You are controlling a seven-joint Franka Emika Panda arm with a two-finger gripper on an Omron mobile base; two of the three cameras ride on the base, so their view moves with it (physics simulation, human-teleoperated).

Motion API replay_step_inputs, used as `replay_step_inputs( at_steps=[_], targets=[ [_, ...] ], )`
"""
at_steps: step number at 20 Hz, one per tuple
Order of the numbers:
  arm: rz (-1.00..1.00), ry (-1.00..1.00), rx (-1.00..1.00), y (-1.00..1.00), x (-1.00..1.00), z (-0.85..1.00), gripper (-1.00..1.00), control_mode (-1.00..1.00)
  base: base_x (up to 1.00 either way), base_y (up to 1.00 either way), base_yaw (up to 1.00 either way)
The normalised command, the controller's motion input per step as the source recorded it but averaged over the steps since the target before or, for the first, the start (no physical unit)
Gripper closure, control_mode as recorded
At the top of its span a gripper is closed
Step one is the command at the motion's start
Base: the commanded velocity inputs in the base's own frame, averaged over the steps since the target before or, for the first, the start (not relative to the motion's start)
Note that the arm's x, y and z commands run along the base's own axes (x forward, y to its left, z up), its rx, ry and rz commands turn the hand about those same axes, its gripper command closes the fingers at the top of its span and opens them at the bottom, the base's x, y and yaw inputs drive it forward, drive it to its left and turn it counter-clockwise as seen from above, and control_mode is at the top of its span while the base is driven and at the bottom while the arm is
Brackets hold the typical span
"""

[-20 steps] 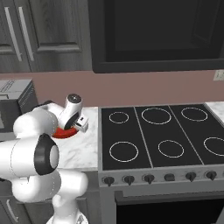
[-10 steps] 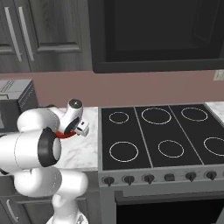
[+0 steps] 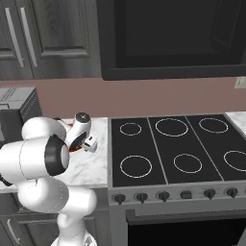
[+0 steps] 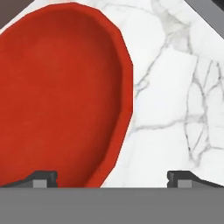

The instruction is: Pick the cup and bowl from the counter and place them on the counter next to the sink.

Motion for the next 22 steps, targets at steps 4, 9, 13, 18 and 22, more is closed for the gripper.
replay_step_inputs(
  at_steps=[4,9,13,18,22],
  targets=[
    [0.00,0.00,0.00,0.13,0.12,-0.14,-1.00,-1.00,0.00,0.00,0.00],
    [0.00,0.01,0.00,0.12,0.15,-0.13,-1.00,-1.00,0.00,0.00,0.00],
    [0.00,0.01,0.00,0.08,0.15,-0.11,-1.00,-1.00,0.00,0.00,0.00],
    [0.00,0.00,0.00,0.01,0.02,-0.02,-1.00,-1.00,0.00,0.00,0.00],
    [0.00,0.00,0.00,0.00,0.00,0.00,1.00,-1.00,0.00,0.00,0.00]
  ],
)
